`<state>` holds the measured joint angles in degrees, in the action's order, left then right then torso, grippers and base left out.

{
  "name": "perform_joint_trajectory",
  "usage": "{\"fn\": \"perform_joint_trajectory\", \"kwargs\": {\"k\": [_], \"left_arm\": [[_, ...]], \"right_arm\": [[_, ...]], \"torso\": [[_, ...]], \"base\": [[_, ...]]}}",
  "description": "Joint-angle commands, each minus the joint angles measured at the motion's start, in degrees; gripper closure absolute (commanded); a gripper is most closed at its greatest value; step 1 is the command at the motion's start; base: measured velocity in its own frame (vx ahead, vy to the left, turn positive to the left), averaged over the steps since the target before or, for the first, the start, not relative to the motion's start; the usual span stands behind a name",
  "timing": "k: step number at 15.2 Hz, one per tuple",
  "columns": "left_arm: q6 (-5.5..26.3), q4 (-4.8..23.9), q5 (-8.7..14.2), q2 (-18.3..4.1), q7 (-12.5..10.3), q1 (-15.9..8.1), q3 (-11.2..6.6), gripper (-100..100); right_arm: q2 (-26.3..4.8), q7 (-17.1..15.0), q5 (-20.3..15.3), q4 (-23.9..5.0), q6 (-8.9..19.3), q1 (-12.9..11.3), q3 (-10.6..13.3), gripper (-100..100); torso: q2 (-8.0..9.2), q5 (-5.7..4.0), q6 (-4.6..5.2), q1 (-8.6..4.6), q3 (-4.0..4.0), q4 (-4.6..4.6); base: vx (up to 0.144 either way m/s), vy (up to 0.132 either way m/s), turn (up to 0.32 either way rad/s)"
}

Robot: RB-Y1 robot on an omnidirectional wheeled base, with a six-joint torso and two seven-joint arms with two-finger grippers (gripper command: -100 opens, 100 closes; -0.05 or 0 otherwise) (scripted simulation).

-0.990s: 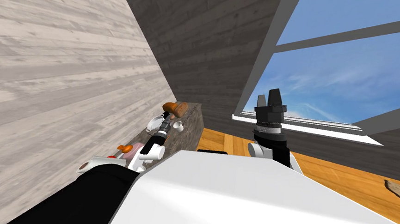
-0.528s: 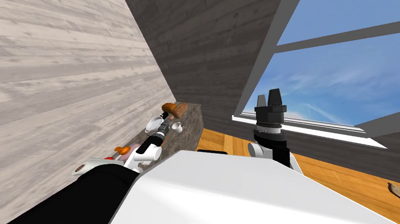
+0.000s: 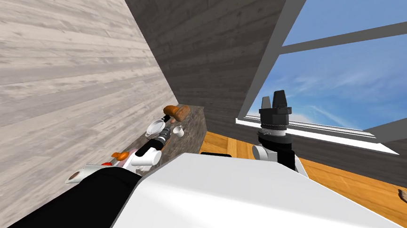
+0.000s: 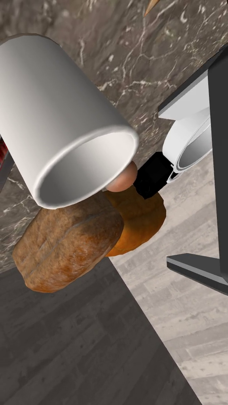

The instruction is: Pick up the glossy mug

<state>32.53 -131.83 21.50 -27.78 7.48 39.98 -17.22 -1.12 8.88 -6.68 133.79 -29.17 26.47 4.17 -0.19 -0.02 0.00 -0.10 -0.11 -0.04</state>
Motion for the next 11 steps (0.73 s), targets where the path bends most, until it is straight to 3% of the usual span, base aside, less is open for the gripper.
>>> {"fn": "perform_joint_trajectory", "kwargs": {"k": [1, 4, 5, 8, 9, 11], "left_arm": [[2.86, -0.25, 1.8, -1.08, 0.66, 0.75, -1.04, -100], [5.4, -0.25, 1.8, -1.08, 0.66, 0.75, -1.04, -100], [7.03, -0.67, 3.44, -2.0, 1.21, 1.62, -2.01, -100], [9.26, -0.67, 3.44, -2.0, 1.21, 1.62, -2.01, -100], [11.31, -1.11, 5.07, -2.88, 1.75, 2.48, -2.95, -100], [13.09, -1.11, 5.07, -2.88, 1.75, 2.48, -2.95, -100]], "right_arm": [[0.0, 0.0, 0.0, 0.0, 0.0, 0.0, 0.0, 0], [0.0, 0.0, 0.0, 0.0, 0.0, 0.0, 0.0, 0], [0.0, 0.0, 0.0, 0.0, 0.0, 0.0, 0.0, 0], [0.0, 0.0, 0.0, 0.0, 0.0, 0.0, 0.0, 0], [0.0, 0.0, 0.0, 0.0, 0.0, 0.0, 0.0, 0], [0.0, 0.0, 0.0, 0.0, 0.0, 0.0, 0.0, 0]], "torso": [[0.0, 0.0, 0.0, 0.0, 0.0, 0.0], [-0.02, -0.01, 0.0, -0.03, -0.01, -0.01], [0.02, 0.0, 0.0, 0.0, 0.01, 0.0], [-0.01, 0.0, 0.0, 0.0, 0.0, 0.0], [0.01, 0.01, 0.0, 0.03, 0.01, 0.0], [-0.04, -0.01, 0.0, -0.03, -0.02, -0.01]], "base": [[0.057, -0.036, 0.0], [0.042, -0.03, 0.003], [0.038, -0.025, -0.005], [0.045, -0.022, 0.001], [0.05, -0.029, -0.006], [0.056, -0.031, 0.001]]}}
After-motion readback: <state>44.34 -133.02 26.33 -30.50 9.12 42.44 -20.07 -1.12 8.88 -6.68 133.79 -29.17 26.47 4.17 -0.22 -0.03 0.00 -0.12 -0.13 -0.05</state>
